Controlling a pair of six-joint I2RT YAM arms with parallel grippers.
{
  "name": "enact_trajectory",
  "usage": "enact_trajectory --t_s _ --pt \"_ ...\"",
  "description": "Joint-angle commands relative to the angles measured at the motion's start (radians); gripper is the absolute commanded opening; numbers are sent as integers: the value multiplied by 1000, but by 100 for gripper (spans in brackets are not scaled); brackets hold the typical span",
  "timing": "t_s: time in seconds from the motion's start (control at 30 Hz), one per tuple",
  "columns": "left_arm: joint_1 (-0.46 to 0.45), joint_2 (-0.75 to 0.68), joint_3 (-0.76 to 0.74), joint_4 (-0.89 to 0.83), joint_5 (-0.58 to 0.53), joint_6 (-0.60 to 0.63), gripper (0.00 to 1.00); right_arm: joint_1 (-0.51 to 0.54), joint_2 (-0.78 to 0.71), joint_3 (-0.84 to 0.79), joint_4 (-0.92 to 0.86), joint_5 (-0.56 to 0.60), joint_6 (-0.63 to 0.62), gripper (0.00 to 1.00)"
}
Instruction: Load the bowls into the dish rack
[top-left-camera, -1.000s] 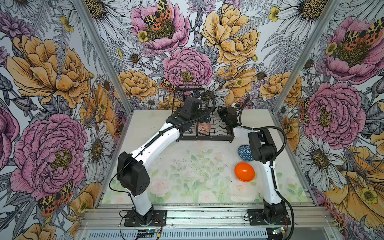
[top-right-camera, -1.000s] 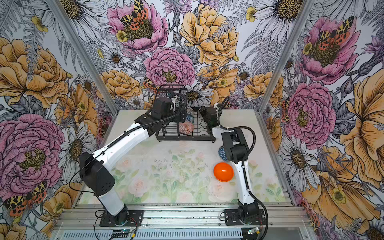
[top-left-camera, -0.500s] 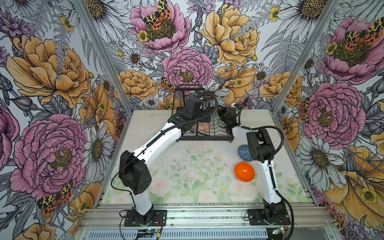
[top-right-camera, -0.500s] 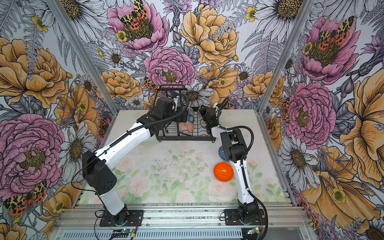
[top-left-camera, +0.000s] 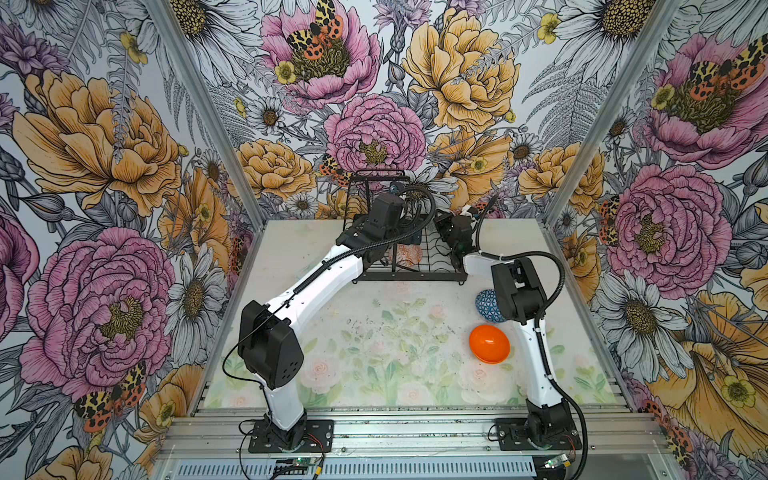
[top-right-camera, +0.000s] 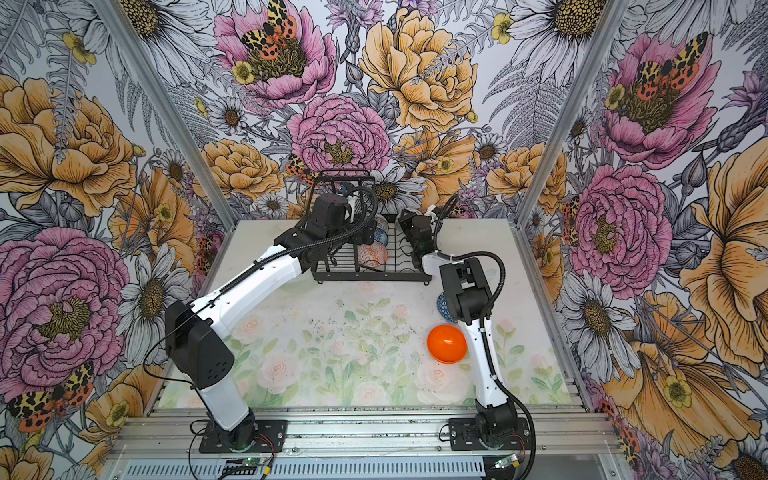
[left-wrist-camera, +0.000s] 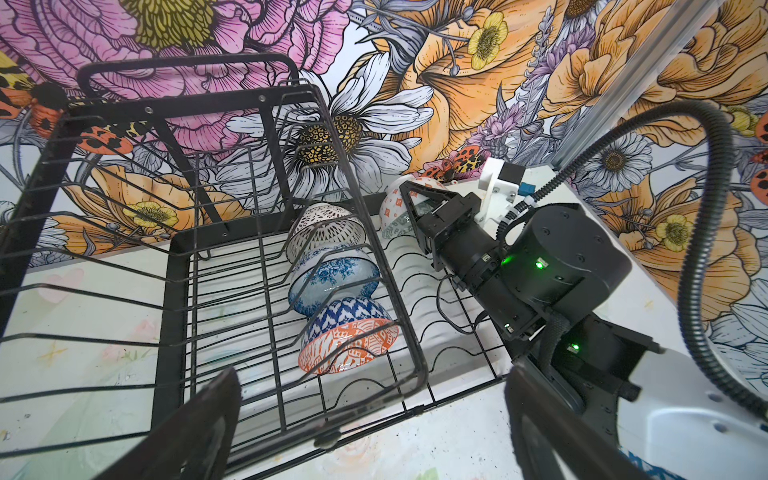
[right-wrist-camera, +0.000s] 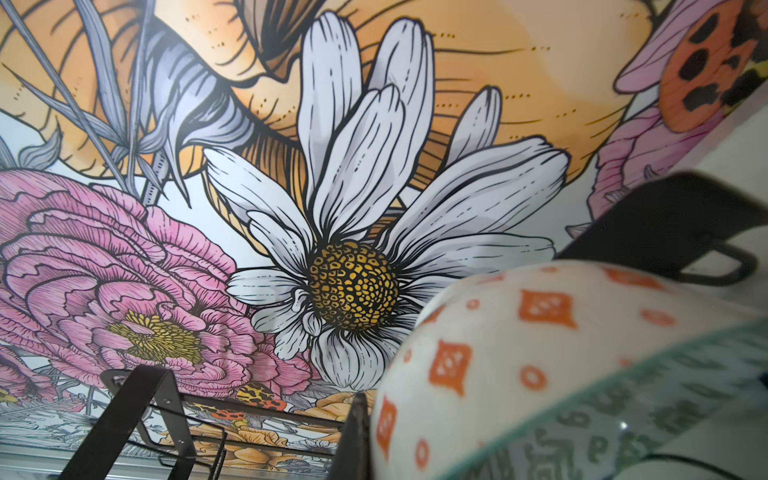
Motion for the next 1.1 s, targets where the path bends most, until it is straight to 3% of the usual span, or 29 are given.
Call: enact_trajectory --t_s 0.0,1.07 --pt "3 8 -8 -23 15 6 99 9 21 33 44 27 4 0" --pt "45 -30 -77 -15 42 -37 99 33 56 -17 34 26 -32 0"
